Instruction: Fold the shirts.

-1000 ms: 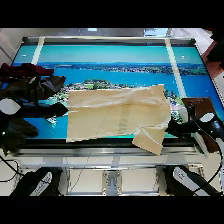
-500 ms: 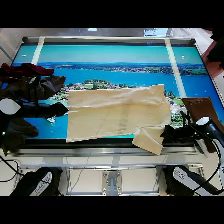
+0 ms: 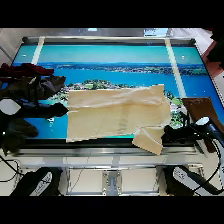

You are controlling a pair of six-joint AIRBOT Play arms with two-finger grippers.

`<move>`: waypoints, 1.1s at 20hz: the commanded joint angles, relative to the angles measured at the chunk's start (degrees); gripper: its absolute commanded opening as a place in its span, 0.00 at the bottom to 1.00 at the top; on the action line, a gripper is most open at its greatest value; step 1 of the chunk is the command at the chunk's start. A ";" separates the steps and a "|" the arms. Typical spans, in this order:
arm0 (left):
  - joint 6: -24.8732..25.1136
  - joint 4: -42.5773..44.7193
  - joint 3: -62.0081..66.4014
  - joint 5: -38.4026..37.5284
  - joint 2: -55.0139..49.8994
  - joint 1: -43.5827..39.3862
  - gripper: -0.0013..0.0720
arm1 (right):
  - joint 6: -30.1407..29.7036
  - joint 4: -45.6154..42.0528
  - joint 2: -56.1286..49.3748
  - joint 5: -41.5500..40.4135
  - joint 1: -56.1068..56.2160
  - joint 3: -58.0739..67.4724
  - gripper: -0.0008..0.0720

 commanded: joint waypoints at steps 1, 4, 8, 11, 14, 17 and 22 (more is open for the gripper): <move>-9.64 6.36 -4.35 2.99 0.04 0.04 0.58 | -1.18 0.02 0.04 1.88 0.07 -0.04 0.06; -23.34 10.93 -13.70 4.31 0.04 0.20 0.58 | -2.56 0.20 0.04 2.12 0.07 -0.04 0.05; -35.04 10.82 -21.88 7.23 0.04 0.24 0.58 | -4.37 1.92 0.04 2.16 0.07 -0.04 0.06; -35.82 8.07 -24.59 8.90 0.04 0.24 0.58 | -5.92 3.48 0.04 2.14 0.07 -0.04 0.06; -35.80 8.00 -25.92 9.14 0.04 0.24 0.58 | -6.34 4.59 0.04 2.14 0.07 -0.04 0.06; -35.67 5.92 -26.58 10.62 0.02 0.24 0.58 | -6.34 4.72 0.04 2.14 0.07 -0.04 0.06; -34.67 1.86 -29.09 13.38 0.00 0.22 0.57 | -6.32 4.74 0.11 2.19 0.07 -0.04 0.05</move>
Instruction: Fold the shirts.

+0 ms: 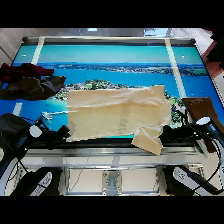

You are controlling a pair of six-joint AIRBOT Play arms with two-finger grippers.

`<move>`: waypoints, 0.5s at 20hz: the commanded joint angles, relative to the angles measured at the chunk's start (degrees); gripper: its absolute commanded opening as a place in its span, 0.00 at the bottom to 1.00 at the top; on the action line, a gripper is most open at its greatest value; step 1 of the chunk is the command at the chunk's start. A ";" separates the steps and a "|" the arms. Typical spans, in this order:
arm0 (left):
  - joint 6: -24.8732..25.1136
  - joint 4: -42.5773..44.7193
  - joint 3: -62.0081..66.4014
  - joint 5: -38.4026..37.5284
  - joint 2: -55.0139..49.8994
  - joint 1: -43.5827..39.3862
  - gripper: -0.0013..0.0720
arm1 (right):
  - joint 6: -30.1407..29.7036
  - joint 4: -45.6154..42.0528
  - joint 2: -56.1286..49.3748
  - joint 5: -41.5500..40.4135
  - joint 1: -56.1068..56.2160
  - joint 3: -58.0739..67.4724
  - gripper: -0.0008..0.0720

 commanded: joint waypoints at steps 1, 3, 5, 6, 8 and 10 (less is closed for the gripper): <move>0.24 -2.45 -1.64 1.36 -0.07 0.02 0.51 | -0.09 0.20 0.07 0.02 0.07 -0.04 0.06; 0.24 -3.93 -1.64 2.12 -0.07 0.02 0.07 | -0.07 0.22 0.07 0.17 0.07 -0.04 0.05; 1.40 -7.04 -1.14 3.30 -0.04 0.02 0.03 | -0.07 0.17 0.11 0.83 0.07 -0.04 0.05; 3.63 -8.57 -0.31 3.69 -0.02 0.02 0.03 | -0.07 0.17 0.11 1.09 0.04 -0.02 0.05; 7.15 -9.44 3.32 3.06 0.24 0.02 0.03 | -0.07 0.13 0.50 1.95 0.04 0.42 0.05; 10.05 -8.41 8.72 2.16 0.37 0.04 0.03 | -0.02 -0.42 2.29 4.17 0.02 2.47 0.05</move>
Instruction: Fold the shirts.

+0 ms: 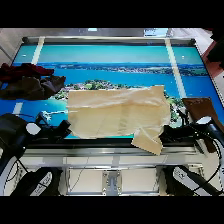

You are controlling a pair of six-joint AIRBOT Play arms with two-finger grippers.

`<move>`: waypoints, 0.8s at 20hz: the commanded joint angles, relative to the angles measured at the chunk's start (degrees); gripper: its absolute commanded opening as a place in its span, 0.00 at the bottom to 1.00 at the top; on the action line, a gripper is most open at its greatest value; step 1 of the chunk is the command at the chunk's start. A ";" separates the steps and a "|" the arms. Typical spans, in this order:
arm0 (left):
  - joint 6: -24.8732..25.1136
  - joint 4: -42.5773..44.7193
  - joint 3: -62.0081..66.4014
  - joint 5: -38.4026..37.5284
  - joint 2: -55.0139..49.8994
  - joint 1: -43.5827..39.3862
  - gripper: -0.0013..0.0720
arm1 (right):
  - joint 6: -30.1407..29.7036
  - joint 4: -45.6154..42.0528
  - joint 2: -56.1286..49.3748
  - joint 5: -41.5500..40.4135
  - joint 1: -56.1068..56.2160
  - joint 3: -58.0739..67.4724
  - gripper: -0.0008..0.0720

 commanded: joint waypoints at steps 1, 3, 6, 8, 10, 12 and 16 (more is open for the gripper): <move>5.29 0.48 7.89 -0.81 0.24 0.04 0.03 | 0.35 -1.03 2.64 3.93 0.00 3.34 0.05; 5.38 5.03 13.31 -0.90 0.22 0.04 0.03 | 2.01 -2.21 4.22 7.23 0.02 7.87 0.05; 5.35 10.45 19.04 -1.36 0.22 0.04 0.03 | 2.47 -0.17 4.26 9.77 0.02 15.37 0.05; 5.66 11.04 21.51 -0.42 0.22 0.04 0.03 | 2.93 3.06 4.24 9.46 0.09 20.02 0.05; 6.88 10.38 23.34 4.15 0.09 0.02 0.03 | 3.74 5.27 4.24 7.50 0.74 24.63 0.05; 9.07 9.05 24.74 7.52 -1.49 -0.04 0.03 | 4.68 5.31 3.98 3.30 3.21 28.09 0.05; 12.90 9.25 30.45 8.79 -11.41 -0.04 0.03 | 6.38 5.29 -3.08 -5.88 9.07 35.34 0.05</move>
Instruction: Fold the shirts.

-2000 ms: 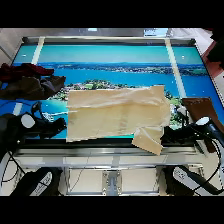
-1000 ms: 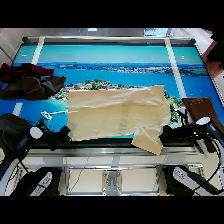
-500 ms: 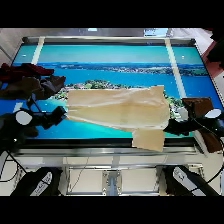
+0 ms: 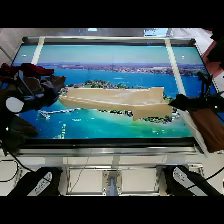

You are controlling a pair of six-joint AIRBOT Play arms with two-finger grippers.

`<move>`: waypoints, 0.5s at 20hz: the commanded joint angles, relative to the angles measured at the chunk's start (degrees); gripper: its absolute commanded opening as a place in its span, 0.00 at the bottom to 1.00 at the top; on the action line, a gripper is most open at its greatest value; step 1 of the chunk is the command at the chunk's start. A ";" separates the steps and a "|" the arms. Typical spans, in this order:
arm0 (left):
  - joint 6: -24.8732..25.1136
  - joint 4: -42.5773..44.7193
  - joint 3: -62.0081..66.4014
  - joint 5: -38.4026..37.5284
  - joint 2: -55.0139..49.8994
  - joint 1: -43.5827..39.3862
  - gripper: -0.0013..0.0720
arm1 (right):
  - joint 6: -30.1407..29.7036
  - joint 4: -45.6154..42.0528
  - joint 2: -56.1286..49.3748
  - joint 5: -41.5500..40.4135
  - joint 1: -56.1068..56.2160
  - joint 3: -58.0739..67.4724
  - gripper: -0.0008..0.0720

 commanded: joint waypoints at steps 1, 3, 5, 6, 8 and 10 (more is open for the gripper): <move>3.32 0.22 5.90 3.30 -8.66 -0.04 0.03 | 2.10 0.59 -6.93 -8.09 4.15 7.06 0.05; 3.98 0.92 10.58 2.99 -15.50 -0.04 0.03 | 3.54 0.70 -13.03 -11.80 5.20 10.43 0.05; 4.44 1.44 14.58 2.43 -21.97 -0.07 0.03 | 3.72 2.16 -19.10 -15.30 5.92 13.16 0.05; 4.44 1.46 16.24 2.62 -24.94 -0.07 0.03 | 3.69 3.06 -22.08 -17.18 6.43 14.29 0.05; 4.44 1.44 18.75 2.99 -29.73 -0.11 0.03 | 3.72 3.19 -27.19 -20.13 7.50 16.15 0.05; 4.44 1.38 20.13 3.69 -33.24 -0.15 0.03 | 3.72 3.28 -31.78 -22.47 8.61 17.40 0.05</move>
